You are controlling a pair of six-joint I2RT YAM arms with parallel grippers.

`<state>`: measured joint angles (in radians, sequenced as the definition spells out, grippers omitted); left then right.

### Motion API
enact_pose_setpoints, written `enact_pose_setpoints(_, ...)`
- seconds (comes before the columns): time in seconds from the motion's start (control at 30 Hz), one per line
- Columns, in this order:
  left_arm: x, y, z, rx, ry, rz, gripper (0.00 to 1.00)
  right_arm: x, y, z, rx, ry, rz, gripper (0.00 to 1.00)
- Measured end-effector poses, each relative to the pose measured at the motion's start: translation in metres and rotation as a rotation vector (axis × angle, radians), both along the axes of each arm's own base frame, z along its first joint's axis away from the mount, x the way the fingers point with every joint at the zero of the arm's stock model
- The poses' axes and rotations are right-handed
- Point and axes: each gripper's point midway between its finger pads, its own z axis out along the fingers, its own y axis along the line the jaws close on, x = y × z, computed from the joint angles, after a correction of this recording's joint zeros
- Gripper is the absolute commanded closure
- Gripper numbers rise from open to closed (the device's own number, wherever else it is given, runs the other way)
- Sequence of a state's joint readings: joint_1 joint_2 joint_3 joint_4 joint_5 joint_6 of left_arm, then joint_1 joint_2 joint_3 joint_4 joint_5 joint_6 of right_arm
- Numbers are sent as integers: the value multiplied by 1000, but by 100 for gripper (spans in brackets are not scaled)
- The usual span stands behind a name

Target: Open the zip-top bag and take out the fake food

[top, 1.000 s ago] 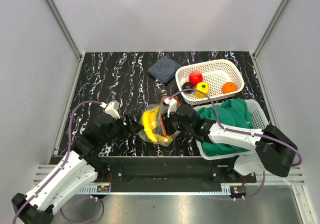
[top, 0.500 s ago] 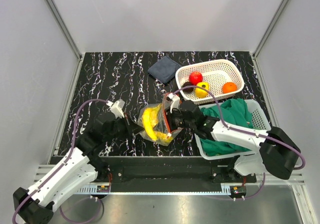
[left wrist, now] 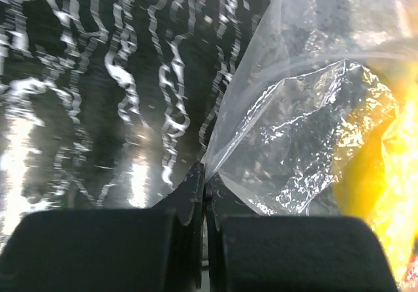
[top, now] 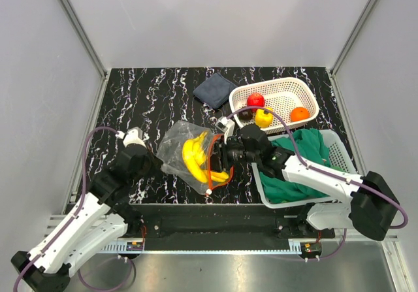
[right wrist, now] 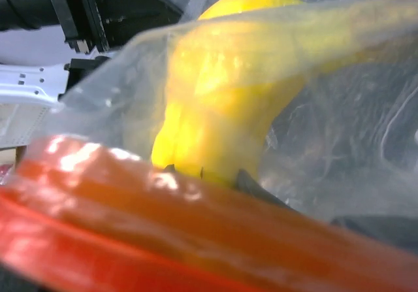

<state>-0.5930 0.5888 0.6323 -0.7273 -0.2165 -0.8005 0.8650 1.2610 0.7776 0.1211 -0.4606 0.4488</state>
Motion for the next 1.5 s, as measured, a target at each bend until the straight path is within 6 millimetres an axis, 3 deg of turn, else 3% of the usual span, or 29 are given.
enact_pose_setpoints(0.33, 10, 32, -2, 134, -23, 132, 100, -7, -11, -18, -117, 28, 31, 100)
enact_pose_setpoints(0.53, 10, 40, -8, 150, -24, 175, 100, -13, -12, -10, -134, 70, 45, 100)
enact_pose_setpoints(0.63, 11, 43, -6, 139, -36, 203, 54, -17, -17, -15, -167, 98, 47, 100)
enact_pose_setpoints(0.67, 11, 43, -5, 130, -40, 211, 23, -18, -19, -18, -183, 108, 44, 100)
enact_pose_setpoints(0.73, 10, 43, -4, 118, -42, 214, 13, -20, -24, -22, -205, 118, 39, 100)
enact_pose_setpoints(0.87, 8, 27, 5, 66, -68, 117, 12, -20, -27, -20, -219, 114, 33, 100)
enact_pose_setpoints(1.0, 2, -4, 29, -43, -145, -65, 14, -16, -22, -10, -209, 99, 36, 100)
enact_pose_setpoints(1.17, -2, -48, 55, -166, -214, -287, 23, -9, -14, -6, -204, 94, 36, 100)
enact_pose_setpoints(1.33, -1, -77, 44, -128, -146, -419, 29, -8, -13, -7, -211, 100, 35, 100)
enact_pose_setpoints(1.5, -2, -89, 37, -44, -119, -473, 35, -6, -12, -4, -207, 95, 32, 100)
